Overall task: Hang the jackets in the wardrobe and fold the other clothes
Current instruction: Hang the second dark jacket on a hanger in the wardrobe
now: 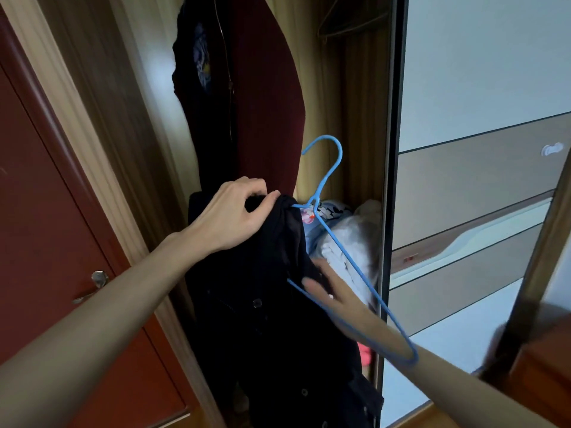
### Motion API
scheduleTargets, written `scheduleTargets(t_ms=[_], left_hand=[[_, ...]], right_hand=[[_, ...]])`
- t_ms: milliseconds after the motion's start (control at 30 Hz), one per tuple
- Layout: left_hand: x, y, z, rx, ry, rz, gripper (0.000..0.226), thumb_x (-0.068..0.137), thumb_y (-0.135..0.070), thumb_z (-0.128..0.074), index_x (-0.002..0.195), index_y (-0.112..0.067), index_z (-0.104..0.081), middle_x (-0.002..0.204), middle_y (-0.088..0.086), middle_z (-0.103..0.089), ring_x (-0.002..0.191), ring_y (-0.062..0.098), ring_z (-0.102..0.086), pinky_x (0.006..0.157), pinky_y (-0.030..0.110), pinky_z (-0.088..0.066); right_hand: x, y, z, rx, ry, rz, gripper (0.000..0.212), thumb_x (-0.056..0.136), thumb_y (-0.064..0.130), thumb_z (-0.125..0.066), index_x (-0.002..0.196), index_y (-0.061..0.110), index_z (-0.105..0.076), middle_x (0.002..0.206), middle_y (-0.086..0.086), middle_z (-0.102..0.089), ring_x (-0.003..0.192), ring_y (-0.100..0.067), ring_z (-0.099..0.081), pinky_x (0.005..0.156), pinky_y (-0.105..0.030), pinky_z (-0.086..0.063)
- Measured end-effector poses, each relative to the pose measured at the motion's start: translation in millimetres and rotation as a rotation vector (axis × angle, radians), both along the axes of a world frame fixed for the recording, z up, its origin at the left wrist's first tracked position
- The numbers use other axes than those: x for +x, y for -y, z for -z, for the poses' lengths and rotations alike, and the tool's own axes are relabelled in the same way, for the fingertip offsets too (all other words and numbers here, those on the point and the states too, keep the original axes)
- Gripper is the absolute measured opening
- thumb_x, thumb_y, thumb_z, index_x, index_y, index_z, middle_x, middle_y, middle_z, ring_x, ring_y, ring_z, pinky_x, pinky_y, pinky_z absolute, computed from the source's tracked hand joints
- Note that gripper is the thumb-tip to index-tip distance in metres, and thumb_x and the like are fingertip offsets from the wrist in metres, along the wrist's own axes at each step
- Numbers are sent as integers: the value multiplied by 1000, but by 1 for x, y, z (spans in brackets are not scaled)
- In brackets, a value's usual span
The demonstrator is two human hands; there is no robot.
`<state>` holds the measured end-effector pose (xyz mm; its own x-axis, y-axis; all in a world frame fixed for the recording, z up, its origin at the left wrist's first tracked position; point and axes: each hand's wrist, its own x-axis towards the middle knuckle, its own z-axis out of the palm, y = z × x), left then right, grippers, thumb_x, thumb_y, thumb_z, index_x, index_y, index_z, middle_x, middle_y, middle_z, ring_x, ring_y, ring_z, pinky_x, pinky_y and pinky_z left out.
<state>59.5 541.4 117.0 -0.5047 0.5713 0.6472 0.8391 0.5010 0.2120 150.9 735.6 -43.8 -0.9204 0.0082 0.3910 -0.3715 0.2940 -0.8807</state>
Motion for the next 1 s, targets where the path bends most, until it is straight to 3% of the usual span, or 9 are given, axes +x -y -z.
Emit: scheduleTargets(t_ms=[100, 200, 333, 467, 533, 700, 767, 867, 1000], left_hand=[[2, 1, 0, 9, 26, -45, 41, 106, -30, -58, 68, -16, -47, 64, -8, -47, 72, 10, -50, 76, 26, -41], [7, 2, 0, 29, 61, -65, 44, 105, -30, -58, 64, -26, -43, 62, -11, -46, 72, 4, -51, 82, 22, -42], [12, 4, -5, 59, 77, -90, 46, 106, -33, -56, 63, -23, -43, 62, -7, -46, 69, 10, -52, 81, 31, -46], [16, 4, -8, 58, 76, -74, 48, 107, -35, -53, 65, -13, -45, 63, 6, -49, 64, 21, -53, 75, 46, -48], [15, 7, -8, 54, 88, -86, 48, 107, -39, -52, 68, -11, -48, 65, 10, -53, 66, 24, -57, 76, 49, -50], [11, 36, 2, 100, 134, -100, 20, 103, -41, -56, 99, -22, -53, 77, 10, -60, 73, 25, -60, 81, 40, -49], [9, 51, 8, 71, 187, -127, 29, 98, -53, -52, 107, -25, -54, 80, 9, -60, 76, 27, -60, 82, 44, -49], [7, 65, 12, 18, 301, -120, 39, 96, -64, -48, 107, -31, -65, 86, -3, -68, 84, 18, -67, 85, 47, -51], [7, 69, 19, -68, 361, -76, 33, 104, -47, -51, 96, -27, -76, 90, -10, -76, 86, 9, -73, 80, 35, -56]], right_hand=[[-2, 8, 27, 325, -357, 243, 78, 85, 27, -80, 151, 19, -40, 147, 0, -46, 136, -14, -48, 112, -32, -41], [1, 11, 40, 574, -556, 488, 81, 78, 17, -80, 151, 17, -43, 140, -7, -48, 123, -24, -54, 106, -37, -45], [-3, 10, 56, 665, -317, 462, 79, 77, 13, -75, 150, 18, -44, 128, 0, -50, 106, -21, -55, 88, -34, -49], [-12, -1, 67, 588, 12, 329, 39, 93, 12, -64, 131, 15, -55, 112, -4, -67, 99, -29, -67, 80, -43, -57], [-21, -15, 63, 569, 97, 355, 27, 93, 9, -61, 119, 16, -59, 108, -4, -68, 99, -29, -68, 79, -40, -55], [-41, -73, 39, 513, 218, 426, 29, 89, 6, -64, 116, 15, -70, 107, -15, -74, 107, -37, -68, 79, -36, -47], [-43, -95, 27, 508, 213, 464, 32, 89, 6, -64, 115, 21, -73, 107, -12, -76, 108, -37, -69, 85, -38, -51], [-46, -116, 6, 541, 192, 510, 26, 91, 9, -63, 110, 24, -73, 108, -11, -76, 107, -38, -68, 89, -42, -53], [-41, -136, -28, 627, 186, 541, 13, 97, 18, -63, 106, 25, -70, 104, -12, -72, 105, -37, -67, 77, -35, -44]])
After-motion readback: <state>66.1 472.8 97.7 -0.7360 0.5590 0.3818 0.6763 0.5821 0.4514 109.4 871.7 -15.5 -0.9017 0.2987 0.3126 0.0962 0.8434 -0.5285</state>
